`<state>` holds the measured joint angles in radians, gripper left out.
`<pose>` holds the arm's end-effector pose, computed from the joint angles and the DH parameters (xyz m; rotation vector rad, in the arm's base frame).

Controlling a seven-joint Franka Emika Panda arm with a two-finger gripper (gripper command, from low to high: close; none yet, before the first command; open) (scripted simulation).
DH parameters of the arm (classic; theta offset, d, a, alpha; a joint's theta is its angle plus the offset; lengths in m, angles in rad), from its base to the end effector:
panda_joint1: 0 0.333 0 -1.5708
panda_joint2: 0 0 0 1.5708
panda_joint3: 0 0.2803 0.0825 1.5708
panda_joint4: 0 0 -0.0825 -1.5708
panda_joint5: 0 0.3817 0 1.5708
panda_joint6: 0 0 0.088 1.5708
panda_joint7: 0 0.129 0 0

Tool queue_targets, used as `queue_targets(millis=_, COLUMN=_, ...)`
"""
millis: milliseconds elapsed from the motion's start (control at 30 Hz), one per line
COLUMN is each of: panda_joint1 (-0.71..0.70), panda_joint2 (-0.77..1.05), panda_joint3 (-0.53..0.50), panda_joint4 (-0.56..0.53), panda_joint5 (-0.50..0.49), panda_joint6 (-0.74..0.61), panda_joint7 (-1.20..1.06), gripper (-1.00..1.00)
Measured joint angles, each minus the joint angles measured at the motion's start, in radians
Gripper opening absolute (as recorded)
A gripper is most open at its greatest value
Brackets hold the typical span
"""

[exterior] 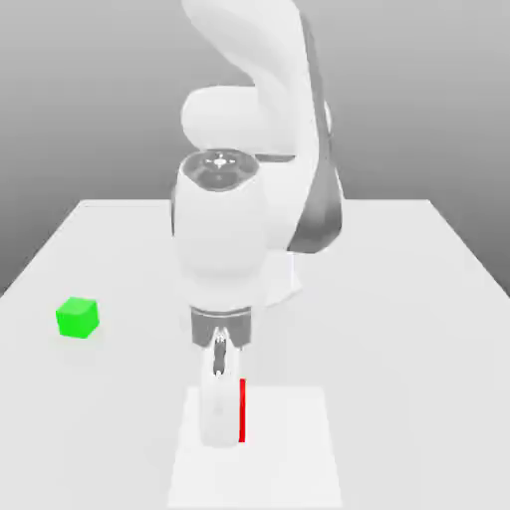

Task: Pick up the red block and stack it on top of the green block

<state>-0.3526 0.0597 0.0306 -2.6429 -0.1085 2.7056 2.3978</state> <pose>0.4034 -0.1314 0.1687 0.8025 -3.0163 0.0618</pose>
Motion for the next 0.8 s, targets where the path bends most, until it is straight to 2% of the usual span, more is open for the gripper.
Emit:
queue_targets(millis=133, panda_joint1=-0.228, panda_joint2=-0.1, panda_joint3=-0.087, panda_joint4=-0.083, panda_joint5=-0.036, panda_joint6=-0.014, panda_joint7=0.109, gripper=-1.0)
queue_targets(millis=400, panda_joint1=-0.519, panda_joint2=-0.284, panda_joint3=-0.282, panda_joint4=-0.246, panda_joint5=-0.046, panda_joint6=-0.033, panda_joint7=0.281, gripper=-1.0)
queue_targets(millis=533, panda_joint1=-0.535, panda_joint2=-0.211, panda_joint3=-0.326, panda_joint4=-0.264, panda_joint5=0.005, panda_joint6=0.057, panda_joint7=0.268, gripper=-1.0)
queue_targets(millis=667, panda_joint1=-0.521, panda_joint2=-0.074, panda_joint3=-0.317, panda_joint4=-0.261, panda_joint5=0.112, panda_joint6=0.187, panda_joint7=0.195, gripper=-1.0)
queue_targets(millis=700, panda_joint1=-0.518, panda_joint2=-0.044, panda_joint3=-0.311, panda_joint4=-0.261, panda_joint5=0.141, panda_joint6=0.216, panda_joint7=0.175, gripper=1.0)
queue_targets(millis=800, panda_joint1=-0.511, panda_joint2=-0.044, panda_joint3=-0.311, panda_joint4=-0.261, panda_joint5=0.141, panda_joint6=0.216, panda_joint7=0.175, gripper=1.0)
